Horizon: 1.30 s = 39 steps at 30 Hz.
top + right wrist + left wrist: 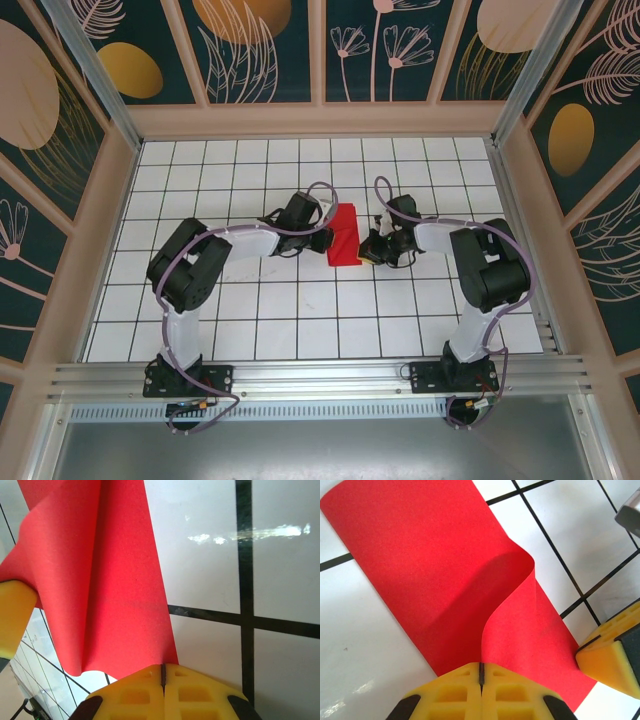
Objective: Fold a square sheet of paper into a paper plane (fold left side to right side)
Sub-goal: Fold the triangle a second time at the center of the table.
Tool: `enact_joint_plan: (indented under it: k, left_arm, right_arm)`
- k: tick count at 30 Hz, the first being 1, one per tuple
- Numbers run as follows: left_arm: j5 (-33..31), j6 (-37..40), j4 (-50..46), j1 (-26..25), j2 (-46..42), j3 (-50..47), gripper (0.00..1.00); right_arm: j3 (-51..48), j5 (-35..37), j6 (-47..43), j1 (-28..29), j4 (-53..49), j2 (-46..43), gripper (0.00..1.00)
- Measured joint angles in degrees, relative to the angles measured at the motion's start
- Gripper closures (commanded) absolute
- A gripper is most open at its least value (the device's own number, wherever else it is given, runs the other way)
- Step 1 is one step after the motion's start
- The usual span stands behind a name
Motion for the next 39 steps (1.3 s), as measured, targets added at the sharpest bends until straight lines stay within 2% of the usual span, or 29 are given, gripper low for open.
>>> enact_joint_plan:
  k: [39]
  left_arm:
    - [-1.2, 0.2, 0.0, 0.0, 2.5, 0.8, 0.95]
  right_arm:
    - [1.0, -0.1, -1.0, 0.1, -1.2, 0.7, 0.93]
